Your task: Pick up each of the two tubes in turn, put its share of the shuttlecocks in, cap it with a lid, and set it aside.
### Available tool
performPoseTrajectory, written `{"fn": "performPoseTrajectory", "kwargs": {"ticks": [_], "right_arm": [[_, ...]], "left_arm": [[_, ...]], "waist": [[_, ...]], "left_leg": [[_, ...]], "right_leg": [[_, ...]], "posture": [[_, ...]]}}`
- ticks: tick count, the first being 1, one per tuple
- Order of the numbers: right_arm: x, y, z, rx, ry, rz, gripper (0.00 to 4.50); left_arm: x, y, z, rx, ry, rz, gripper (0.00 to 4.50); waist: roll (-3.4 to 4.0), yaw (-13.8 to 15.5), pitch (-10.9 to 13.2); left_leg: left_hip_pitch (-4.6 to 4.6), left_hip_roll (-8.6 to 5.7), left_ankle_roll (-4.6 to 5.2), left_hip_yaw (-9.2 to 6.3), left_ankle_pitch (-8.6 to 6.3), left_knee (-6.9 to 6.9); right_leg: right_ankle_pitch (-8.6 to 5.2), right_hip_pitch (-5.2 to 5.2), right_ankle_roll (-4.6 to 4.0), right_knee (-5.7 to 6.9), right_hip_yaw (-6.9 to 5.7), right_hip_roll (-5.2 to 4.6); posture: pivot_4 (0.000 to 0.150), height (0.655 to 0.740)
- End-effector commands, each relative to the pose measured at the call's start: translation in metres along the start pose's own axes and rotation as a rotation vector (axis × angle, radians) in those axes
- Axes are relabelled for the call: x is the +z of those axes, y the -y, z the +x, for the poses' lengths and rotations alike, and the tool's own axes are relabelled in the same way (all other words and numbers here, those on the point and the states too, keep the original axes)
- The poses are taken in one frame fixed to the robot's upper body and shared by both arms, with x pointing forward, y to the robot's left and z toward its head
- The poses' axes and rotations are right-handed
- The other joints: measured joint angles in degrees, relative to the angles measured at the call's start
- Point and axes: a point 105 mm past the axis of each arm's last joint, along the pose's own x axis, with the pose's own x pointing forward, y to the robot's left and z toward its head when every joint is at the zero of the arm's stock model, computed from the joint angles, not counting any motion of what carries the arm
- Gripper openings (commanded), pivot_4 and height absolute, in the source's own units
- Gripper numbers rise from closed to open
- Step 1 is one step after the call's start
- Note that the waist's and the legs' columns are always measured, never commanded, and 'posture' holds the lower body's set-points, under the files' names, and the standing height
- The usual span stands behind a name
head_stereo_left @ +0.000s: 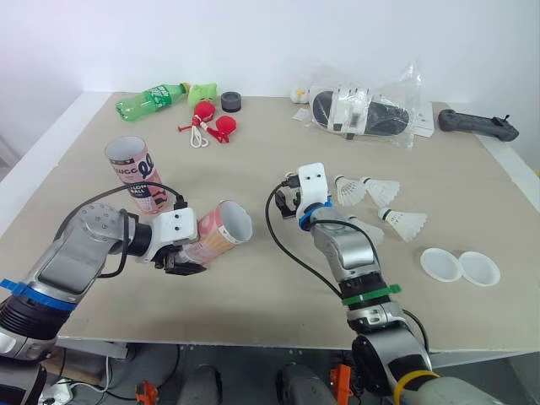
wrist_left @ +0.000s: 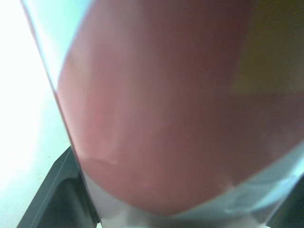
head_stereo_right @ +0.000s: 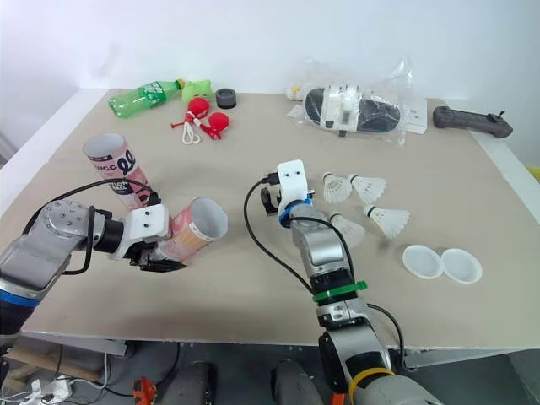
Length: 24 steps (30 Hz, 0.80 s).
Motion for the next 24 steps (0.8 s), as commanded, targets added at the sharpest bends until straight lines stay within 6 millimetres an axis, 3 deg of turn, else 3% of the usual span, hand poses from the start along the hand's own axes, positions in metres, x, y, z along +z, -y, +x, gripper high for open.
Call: {"fn": "performPoseTrajectory", "kwargs": {"ticks": [1,4,7,10,12,14,17,20,24], "right_arm": [[0.019,-0.003,0.008,-0.007,0.075,0.021,4.47],[0.024,-0.004,0.016,-0.011,0.083,0.034,4.47],[0.023,-0.012,0.019,0.007,0.083,0.027,3.62],[0.021,-0.014,0.019,0.011,0.086,0.028,2.18],[0.021,-0.013,0.019,0.011,0.088,0.028,0.95],[0.022,-0.013,0.018,0.014,0.093,0.023,0.09],[0.031,-0.016,0.013,0.05,0.123,0.002,0.09],[0.054,-0.025,0.0,0.171,0.2,-0.091,0.09],[0.097,-0.04,-0.046,0.468,0.35,-0.233,0.09]], "left_arm": [[0.001,0.005,0.002,-0.017,-0.001,-0.002,3.13],[0.001,0.006,0.002,-0.017,0.001,-0.004,3.13],[0.001,0.007,0.002,-0.017,0.002,-0.007,3.13],[0.001,0.007,0.002,-0.015,0.003,-0.009,3.13],[0.001,0.007,0.002,-0.016,0.004,-0.01,3.13],[0.001,0.007,0.003,-0.017,0.004,-0.011,3.13],[0.001,0.007,0.004,-0.019,0.005,-0.01,3.13],[0.002,0.006,0.005,-0.021,0.006,-0.008,3.13],[0.002,0.007,0.006,-0.027,0.008,-0.006,3.13]], "waist": [[0.01,-0.01,0.0],[0.02,-0.01,0.01],[0.02,0.0,0.01],[0.02,0.0,0.01],[0.03,0.01,0.02],[0.03,0.01,0.02],[0.05,0.02,0.03],[0.11,0.12,0.07],[0.31,0.34,0.19]], "left_leg": [[0.0,0.0,0.0,0.0,0.0,-0.01],[0.0,-0.01,0.0,0.01,0.0,-0.03],[0.0,-0.01,0.0,0.01,0.0,-0.05],[0.0,-0.01,0.0,0.01,0.0,-0.09],[0.0,-0.02,-0.01,0.01,0.0,-0.11],[0.0,-0.02,-0.01,0.01,0.01,-0.12],[0.0,-0.02,-0.01,0.01,0.01,-0.12],[0.0,-0.02,-0.02,0.01,0.01,-0.14],[-0.02,-0.05,-0.02,0.0,0.01,-0.12]], "right_leg": [[0.0,0.0,0.0,0.0,0.0,0.0],[0.0,-0.01,0.0,0.0,0.01,-0.01],[0.0,-0.01,-0.01,0.0,0.01,-0.01],[0.0,-0.02,-0.01,0.0,0.01,-0.02],[0.0,-0.03,-0.01,0.0,0.0,-0.02],[0.0,-0.03,-0.01,0.0,0.01,-0.02],[0.0,-0.04,-0.01,0.0,0.0,-0.02],[0.0,-0.05,-0.01,0.0,0.01,-0.03],[0.0,-0.05,0.0,-0.01,0.0,-0.04]], "posture": [[0.15,0.74],[0.15,0.74],[0.15,0.74],[0.15,0.74],[0.15,0.74],[0.15,0.74],[0.15,0.74],[0.15,0.74],[0.15,0.74]]}}
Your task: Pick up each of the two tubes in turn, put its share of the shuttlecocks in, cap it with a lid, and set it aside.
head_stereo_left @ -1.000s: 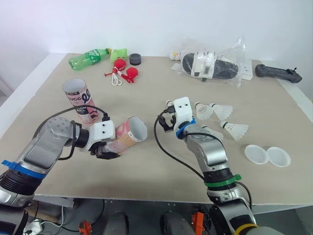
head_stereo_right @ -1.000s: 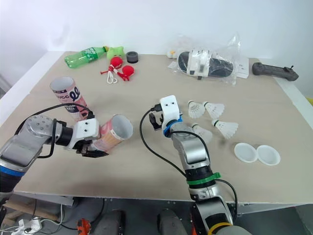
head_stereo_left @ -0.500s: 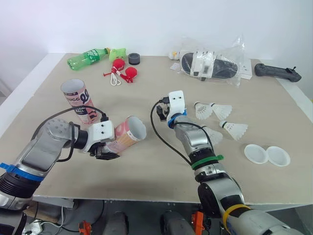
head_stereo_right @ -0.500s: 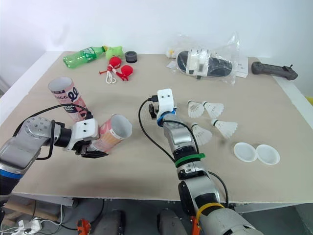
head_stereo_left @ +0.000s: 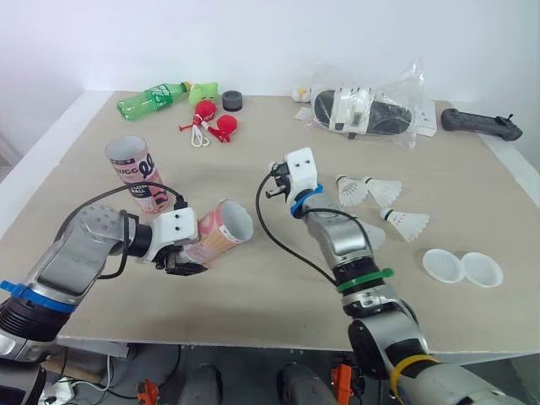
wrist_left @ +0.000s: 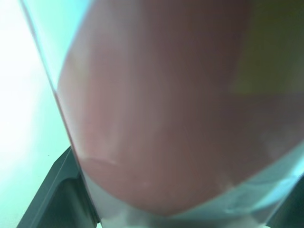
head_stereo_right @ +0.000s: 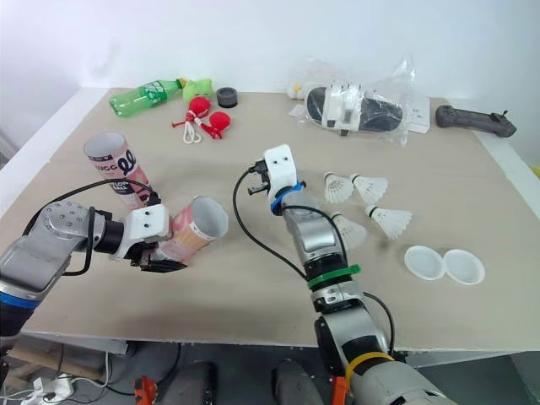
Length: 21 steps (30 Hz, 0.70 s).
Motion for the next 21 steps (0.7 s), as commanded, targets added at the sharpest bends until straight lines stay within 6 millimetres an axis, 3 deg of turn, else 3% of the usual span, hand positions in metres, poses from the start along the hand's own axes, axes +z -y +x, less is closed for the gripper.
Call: {"fn": "performPoseTrajectory", "kwargs": {"ticks": [1,4,8,16,20,21], "right_arm": [[0.066,-0.023,-0.035,0.289,0.198,-0.131,0.09],[0.086,-0.037,-0.078,0.543,0.225,-0.29,0.09],[0.084,-0.051,-0.111,0.733,0.156,-0.382,0.09],[0.059,-0.077,-0.121,0.855,0.018,-0.431,0.09],[0.055,-0.089,-0.126,0.901,0.015,-0.411,0.09],[0.055,-0.091,-0.128,0.909,0.015,-0.407,0.37]], "left_arm": [[0.0,0.006,0.005,-0.031,0.0,0.003,3.13],[-0.001,0.007,0.007,-0.035,0.0,0.002,3.13],[-0.001,0.007,0.008,-0.037,0.001,0.001,3.13],[-0.001,0.007,0.009,-0.038,0.006,0.004,3.13],[-0.002,0.008,0.009,-0.039,0.004,0.003,3.13],[-0.002,0.008,0.009,-0.039,0.003,0.004,3.13]], "waist": [[0.08,0.15,0.05],[0.16,0.21,0.1],[0.17,0.16,0.1],[0.16,0.21,0.1],[0.17,0.22,0.1],[0.16,0.22,0.1]], "left_leg": [[0.0,0.0,0.0,0.0,0.0,0.0],[-0.02,0.0,0.0,-0.02,0.0,0.0],[0.04,0.01,0.01,-0.04,0.0,-0.01],[0.01,0.01,0.03,-0.03,0.01,0.11],[-0.01,0.0,0.03,-0.05,0.01,0.12],[-0.01,0.0,0.03,-0.05,0.01,0.12]], "right_leg": [[-0.01,0.0,0.01,0.0,0.0,0.0],[-0.01,0.01,0.02,-0.04,-0.03,-0.01],[-0.01,0.06,0.01,-0.04,-0.03,0.02],[0.0,0.07,0.01,-0.03,-0.02,0.01],[-0.01,0.06,0.02,-0.03,-0.04,0.0],[-0.01,0.06,0.02,-0.03,-0.04,0.0]], "posture": [[0.15,0.74],[0.15,0.74],[0.15,0.74],[0.15,0.74],[0.15,0.74],[0.15,0.74]]}}
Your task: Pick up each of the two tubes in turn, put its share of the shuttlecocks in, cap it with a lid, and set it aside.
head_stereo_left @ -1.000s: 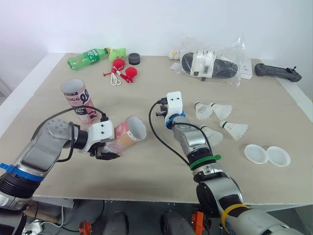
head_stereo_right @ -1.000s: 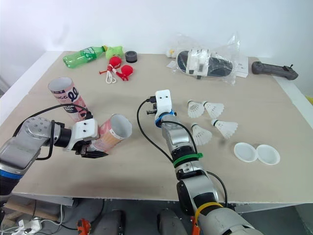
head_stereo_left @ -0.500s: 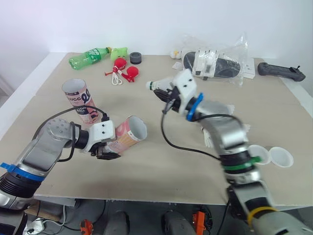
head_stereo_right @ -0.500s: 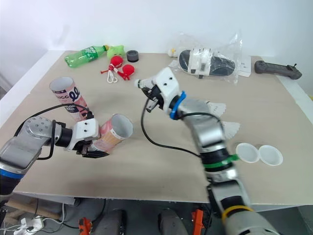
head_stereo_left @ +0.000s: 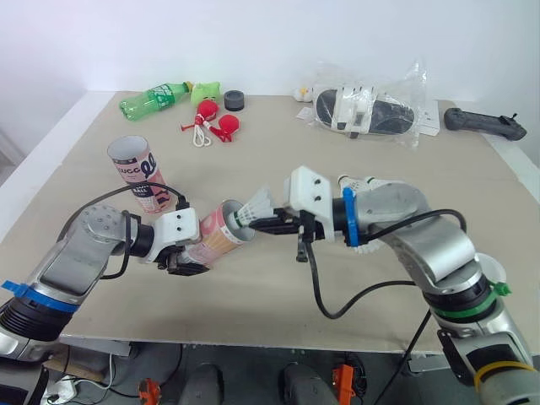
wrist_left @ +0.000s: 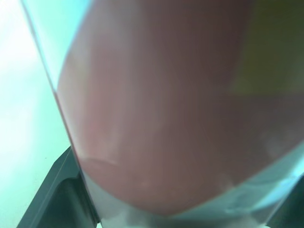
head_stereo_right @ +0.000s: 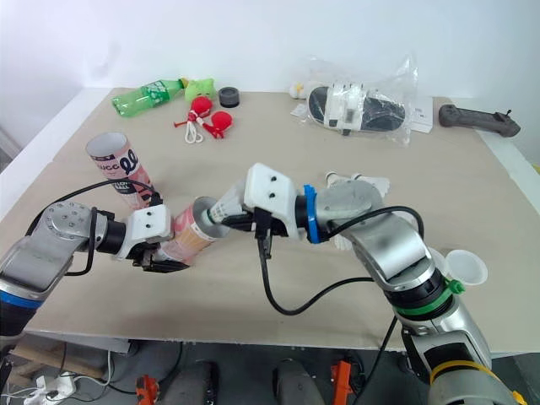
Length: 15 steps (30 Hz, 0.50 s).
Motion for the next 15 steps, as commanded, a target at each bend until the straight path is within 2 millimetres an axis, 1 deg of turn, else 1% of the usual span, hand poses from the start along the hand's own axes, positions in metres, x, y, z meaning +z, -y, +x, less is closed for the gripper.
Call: {"fn": "performPoseTrajectory", "kwargs": {"ticks": [1,3,4,7,9,10,11,12,13,14,15], "right_arm": [[0.016,-0.009,0.0,0.024,0.046,-0.039,0.7],[0.019,-0.009,-0.002,0.017,0.057,-0.032,1.39],[0.019,-0.009,-0.003,0.015,0.06,-0.029,1.94],[0.027,-0.008,-0.013,-0.003,0.092,-0.005,3.32],[0.029,-0.006,-0.018,-0.026,0.109,0.016,4.06],[0.031,-0.003,-0.024,-0.062,0.13,0.039,4.29],[0.033,0.0,-0.033,-0.108,0.162,0.074,4.29],[0.03,0.004,-0.047,-0.188,0.193,0.127,4.29],[0.019,0.008,-0.062,-0.297,0.194,0.184,4.29],[0.004,0.008,-0.074,-0.384,0.166,0.232,4.29],[-0.01,0.004,-0.083,-0.444,0.136,0.28,4.29]], "left_arm": [[-0.003,0.007,0.007,-0.034,-0.006,-0.002,3.13],[-0.003,0.007,0.008,-0.035,-0.005,-0.001,3.13],[-0.003,0.007,0.008,-0.036,-0.004,-0.001,3.13],[-0.002,0.007,0.009,-0.041,-0.002,0.002,3.13],[-0.002,0.007,0.01,-0.044,0.0,0.005,3.13],[-0.001,0.007,0.011,-0.046,0.002,0.007,3.13],[0.0,0.007,0.011,-0.048,0.005,0.008,3.13],[0.0,0.007,0.012,-0.05,0.006,0.008,3.13],[-0.001,0.006,0.013,-0.053,0.007,0.008,3.13],[-0.001,0.006,0.015,-0.058,0.009,0.009,3.13],[-0.001,0.007,0.017,-0.062,0.012,0.011,3.13]], "waist": [[0.0,0.0,0.0],[0.0,0.0,0.0],[0.0,0.01,0.0],[0.0,0.01,0.0],[0.0,0.04,0.0],[0.0,0.06,0.0],[0.0,0.15,0.0],[0.0,0.35,0.0],[-0.01,0.58,-0.01],[-0.05,1.07,-0.03],[-0.08,1.31,-0.05]], "left_leg": [[0.0,0.0,0.0,-0.01,0.0,0.01],[0.0,0.0,0.0,-0.02,0.0,0.01],[0.0,0.0,0.0,-0.03,0.0,0.02],[0.0,0.0,0.0,-0.03,0.0,0.03],[-0.01,0.0,0.0,-0.06,0.0,0.02],[-0.01,0.0,0.0,-0.07,0.0,0.02],[-0.02,0.0,0.0,-0.09,0.0,0.03],[-0.03,-0.01,0.0,-0.14,0.0,0.06],[-0.05,-0.02,0.0,-0.18,0.0,0.11],[-0.06,-0.03,0.0,-0.21,0.0,0.11],[-0.09,-0.07,0.0,-0.3,0.0,0.11]], "right_leg": [[0.0,0.0,0.0,0.0,-0.01,0.0],[0.0,0.01,0.0,0.0,-0.03,0.0],[0.0,0.01,0.0,0.0,-0.04,0.0],[0.0,0.02,0.0,0.0,-0.04,0.0],[0.0,0.02,0.0,0.0,-0.07,0.0],[0.0,0.03,0.0,0.0,-0.08,0.0],[0.0,0.03,0.0,0.0,-0.09,0.0],[0.0,0.07,0.0,0.0,-0.15,-0.01],[0.0,0.1,0.0,0.0,-0.19,-0.02],[0.0,0.13,0.01,-0.01,-0.23,-0.03],[-0.02,0.19,0.03,-0.05,-0.32,-0.05]], "posture": [[0.15,0.74],[0.15,0.74],[0.15,0.74],[0.15,0.74],[0.15,0.74],[0.15,0.74],[0.15,0.74],[0.15,0.74],[0.15,0.74],[0.15,0.74],[0.15,0.74]]}}
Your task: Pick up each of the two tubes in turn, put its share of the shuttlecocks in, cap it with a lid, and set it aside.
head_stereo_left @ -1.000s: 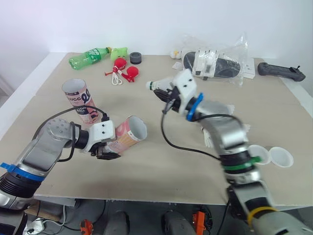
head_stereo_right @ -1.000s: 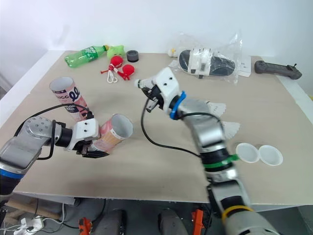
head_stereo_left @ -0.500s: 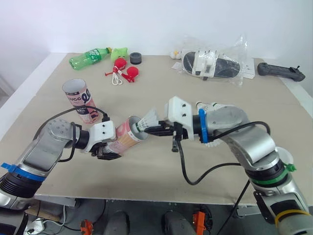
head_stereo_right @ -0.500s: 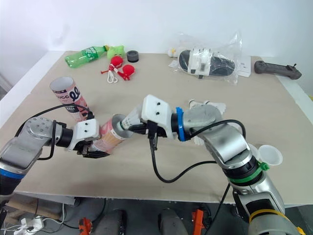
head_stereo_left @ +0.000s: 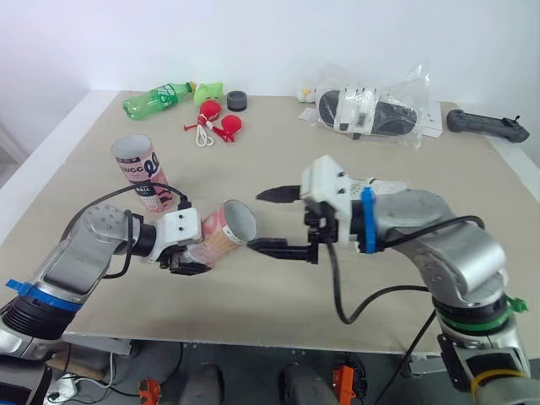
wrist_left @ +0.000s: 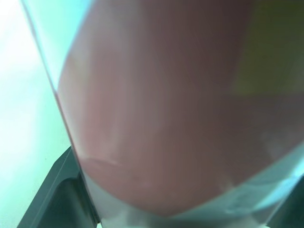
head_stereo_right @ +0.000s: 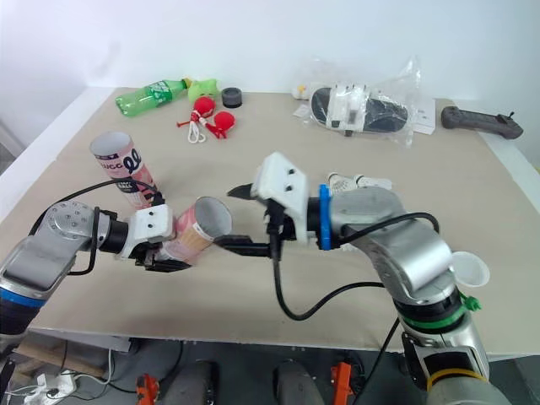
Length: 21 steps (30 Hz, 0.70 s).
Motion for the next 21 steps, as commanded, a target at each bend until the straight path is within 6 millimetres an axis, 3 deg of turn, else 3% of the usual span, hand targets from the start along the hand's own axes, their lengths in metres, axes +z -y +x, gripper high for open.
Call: {"fn": "performPoseTrajectory", "kwargs": {"ticks": [1,5,10,16,21], "right_arm": [[-0.021,0.011,-0.041,-0.254,-0.032,0.081,4.29],[-0.041,0.01,-0.069,-0.442,-0.039,0.147,4.29],[-0.068,0.005,-0.094,-0.579,-0.151,0.199,4.29],[-0.099,-0.006,-0.101,-0.645,-0.277,0.263,4.29],[-0.121,0.004,-0.095,-0.748,-0.33,0.254,4.29]], "left_arm": [[-0.005,0.008,0.011,-0.054,-0.005,-0.005,3.13],[-0.002,0.01,0.018,-0.081,0.012,0.0,3.13],[0.002,0.006,0.025,-0.106,0.027,0.019,3.13],[0.007,0.003,0.031,-0.137,0.038,0.044,3.13],[0.009,0.002,0.033,-0.146,0.044,0.053,3.13]], "waist": [[-0.07,0.47,-0.04],[0.45,0.18,-0.02],[0.47,0.26,-0.02],[0.47,0.22,-0.02],[0.45,0.24,-0.02]], "left_leg": [[0.0,-0.01,0.0,-0.05,0.0,0.03],[0.06,-0.12,0.0,0.02,0.0,0.02],[0.35,-0.22,0.27,-0.11,0.17,0.0],[0.33,-0.52,0.42,-0.06,0.31,0.05],[0.32,-0.63,0.42,-0.09,0.32,0.08]], "right_leg": [[-0.04,0.05,-0.01,0.0,-0.06,-0.01],[-0.05,0.11,0.07,-0.01,0.09,-0.08],[-0.23,0.48,0.47,0.0,0.09,-0.04],[-0.15,0.55,0.74,-0.02,0.6,-0.06],[-0.18,0.6,0.83,-0.03,0.69,-0.09]], "posture": [[0.15,0.74],[0.15,0.74],[0.15,0.74],[0.15,0.74],[0.15,0.74]]}}
